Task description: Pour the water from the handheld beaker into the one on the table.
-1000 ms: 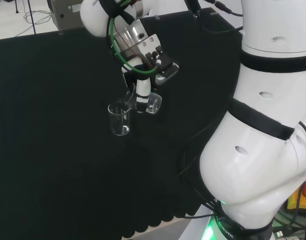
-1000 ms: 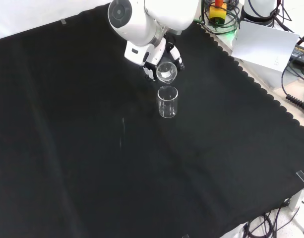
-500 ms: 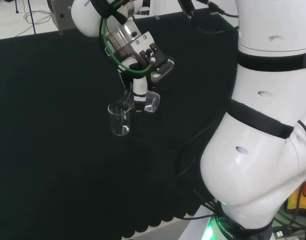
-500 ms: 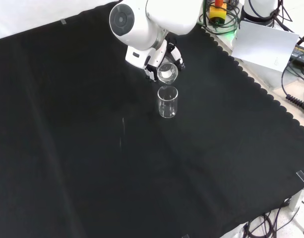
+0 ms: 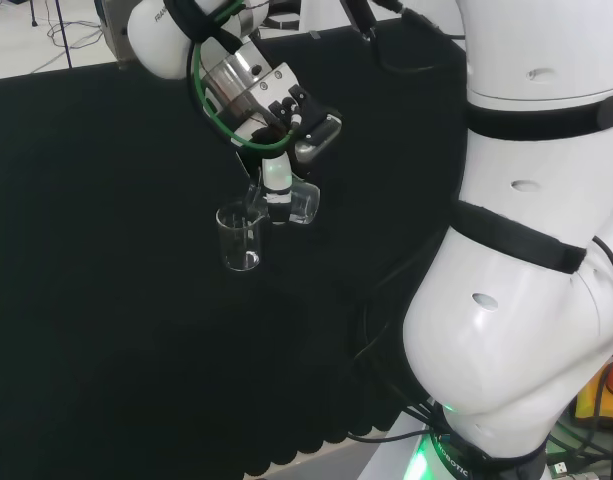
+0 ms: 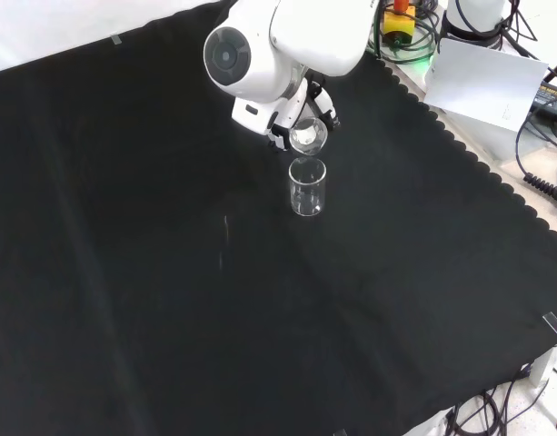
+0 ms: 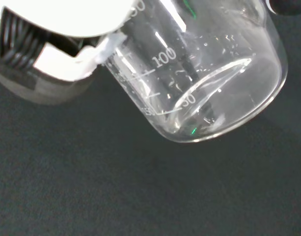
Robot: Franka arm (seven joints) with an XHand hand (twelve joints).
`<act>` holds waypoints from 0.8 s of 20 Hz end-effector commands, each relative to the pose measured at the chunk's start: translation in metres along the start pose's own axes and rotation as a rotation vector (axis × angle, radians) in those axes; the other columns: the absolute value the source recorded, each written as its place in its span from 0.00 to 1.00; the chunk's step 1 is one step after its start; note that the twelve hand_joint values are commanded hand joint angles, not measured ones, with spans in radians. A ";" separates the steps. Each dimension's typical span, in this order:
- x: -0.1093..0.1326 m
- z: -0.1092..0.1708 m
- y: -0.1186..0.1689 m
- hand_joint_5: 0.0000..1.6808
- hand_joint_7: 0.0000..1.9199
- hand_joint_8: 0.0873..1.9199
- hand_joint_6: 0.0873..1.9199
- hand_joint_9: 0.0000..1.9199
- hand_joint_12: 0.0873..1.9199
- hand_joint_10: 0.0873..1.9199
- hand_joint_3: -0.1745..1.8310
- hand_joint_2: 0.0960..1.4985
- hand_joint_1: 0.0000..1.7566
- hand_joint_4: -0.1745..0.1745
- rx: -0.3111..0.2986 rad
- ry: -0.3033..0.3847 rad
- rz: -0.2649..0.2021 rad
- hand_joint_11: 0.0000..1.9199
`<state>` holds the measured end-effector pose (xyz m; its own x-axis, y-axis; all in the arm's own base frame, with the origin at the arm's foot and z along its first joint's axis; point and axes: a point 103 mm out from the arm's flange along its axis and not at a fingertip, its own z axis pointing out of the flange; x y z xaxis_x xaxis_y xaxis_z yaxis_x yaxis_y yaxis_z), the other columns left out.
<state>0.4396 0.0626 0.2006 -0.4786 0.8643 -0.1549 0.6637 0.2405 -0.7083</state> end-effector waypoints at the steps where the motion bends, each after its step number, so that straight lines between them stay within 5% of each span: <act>1: 0.002 -0.003 0.000 0.87 0.80 0.06 0.10 0.94 0.26 0.00 0.41 0.35 0.76 0.00 0.031 -0.022 0.010 0.77; 16: 0.011 -0.015 0.003 0.87 0.80 0.06 0.10 0.94 0.26 0.00 0.41 0.35 0.76 0.00 0.078 -0.089 0.038 0.77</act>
<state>0.4443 0.0754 0.2064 -0.4991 0.8374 -0.2228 0.6388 0.1819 -0.7475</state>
